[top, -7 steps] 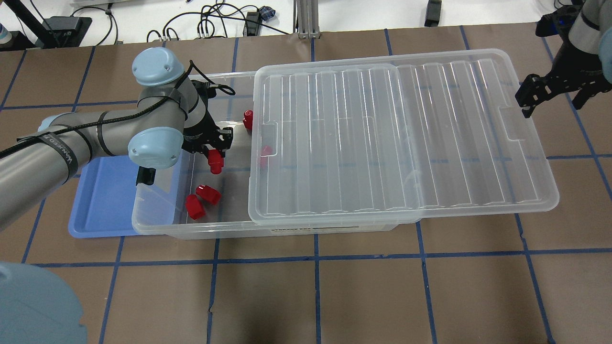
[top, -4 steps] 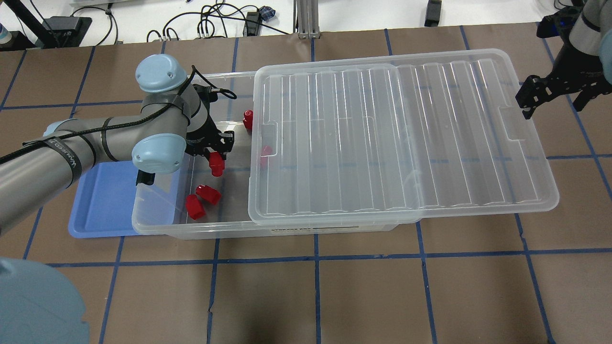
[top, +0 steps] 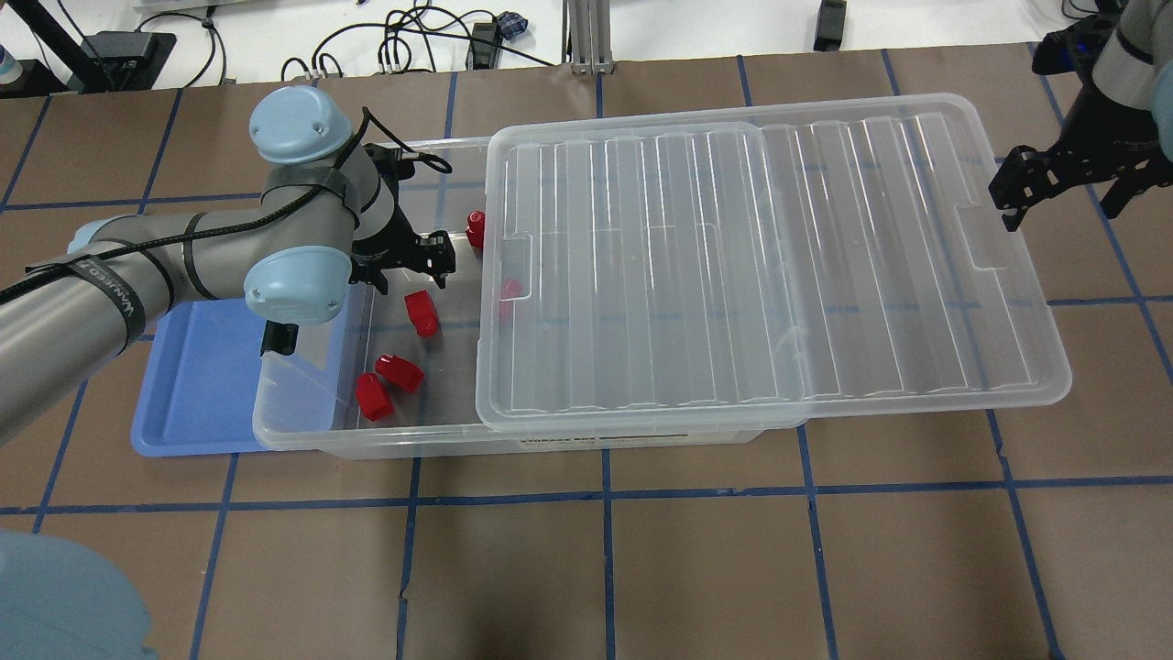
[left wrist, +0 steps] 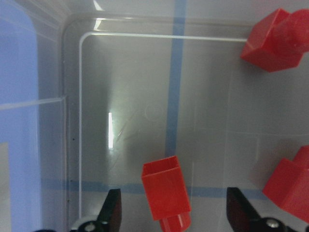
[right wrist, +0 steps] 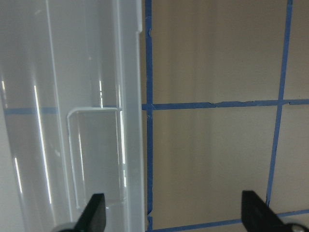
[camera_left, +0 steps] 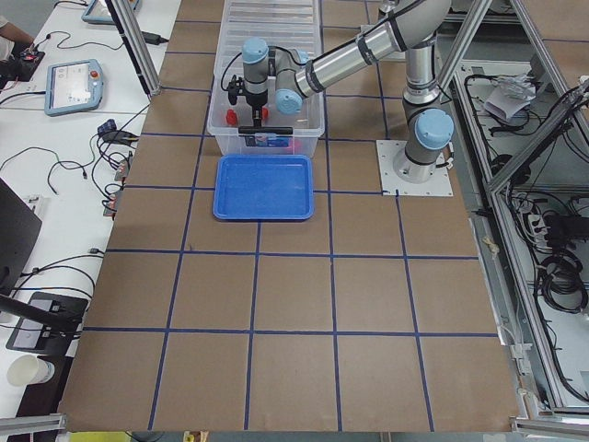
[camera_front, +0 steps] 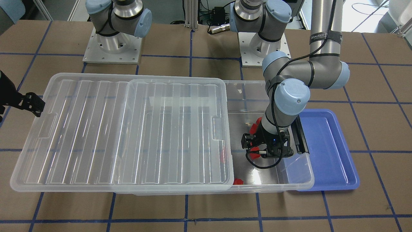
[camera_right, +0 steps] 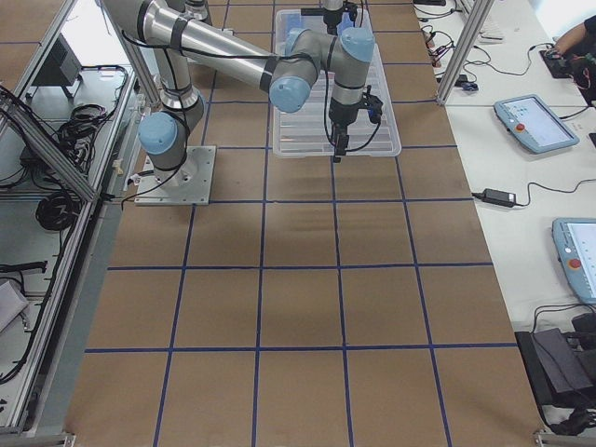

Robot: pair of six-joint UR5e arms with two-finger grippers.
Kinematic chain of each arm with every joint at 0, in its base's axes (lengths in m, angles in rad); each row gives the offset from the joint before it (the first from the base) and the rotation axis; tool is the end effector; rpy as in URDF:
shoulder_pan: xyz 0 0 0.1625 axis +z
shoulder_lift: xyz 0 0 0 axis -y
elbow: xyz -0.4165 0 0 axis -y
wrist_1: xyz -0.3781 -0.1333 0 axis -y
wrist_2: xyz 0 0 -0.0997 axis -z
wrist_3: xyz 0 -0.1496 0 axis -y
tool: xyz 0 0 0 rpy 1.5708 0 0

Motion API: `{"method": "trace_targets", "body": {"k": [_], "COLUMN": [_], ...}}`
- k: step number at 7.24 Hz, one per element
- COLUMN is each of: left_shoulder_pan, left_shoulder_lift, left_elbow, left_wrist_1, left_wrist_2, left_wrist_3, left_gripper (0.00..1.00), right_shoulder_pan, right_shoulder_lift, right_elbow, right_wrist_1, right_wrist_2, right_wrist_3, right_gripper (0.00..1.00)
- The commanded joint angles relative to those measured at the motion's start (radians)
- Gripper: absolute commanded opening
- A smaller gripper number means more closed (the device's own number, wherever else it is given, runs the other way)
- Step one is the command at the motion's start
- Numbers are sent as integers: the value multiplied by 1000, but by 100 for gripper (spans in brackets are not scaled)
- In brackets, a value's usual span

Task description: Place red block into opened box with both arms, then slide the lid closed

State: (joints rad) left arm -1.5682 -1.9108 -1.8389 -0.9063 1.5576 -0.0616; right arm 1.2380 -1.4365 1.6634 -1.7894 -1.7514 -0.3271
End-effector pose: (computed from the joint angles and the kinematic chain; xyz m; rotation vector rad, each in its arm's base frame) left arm -0.1338 -0.5575 0.1954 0.0997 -3.1239 0.0875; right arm -0.0702 -0.5287 0.3422 -0.0073 -2.9718 -0.0988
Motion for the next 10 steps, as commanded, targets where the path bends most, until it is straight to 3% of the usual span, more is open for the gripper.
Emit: {"method": "trace_targets", "body": {"k": [1,4,5,7,10], "left_shoulder_pan": [-3,1,-1,-1,2], "left_shoulder_lift": [48,120,146,238,272], "left_elbow": [50,264,327,356,336], "left_wrist_1": [-116,-487,-563,-611,-611], "left_wrist_2": [1,8,9,7,9], "left_wrist_3": [0,0,0,0,12], "left_gripper": [80,85,100,100,100], "right_shoulder_pan": [0,2,-6,-69,-104], "right_shoulder_lift": [-5,-10,-5,7,27], "right_elbow": [-1,1,1,2,2], "right_wrist_1": [4,-5,-13,-15,-19], "right_wrist_2": [-2,3,1,3,3], "right_wrist_3": [5,7,10,10,8], "right_gripper": [100,100,100,100,100]}}
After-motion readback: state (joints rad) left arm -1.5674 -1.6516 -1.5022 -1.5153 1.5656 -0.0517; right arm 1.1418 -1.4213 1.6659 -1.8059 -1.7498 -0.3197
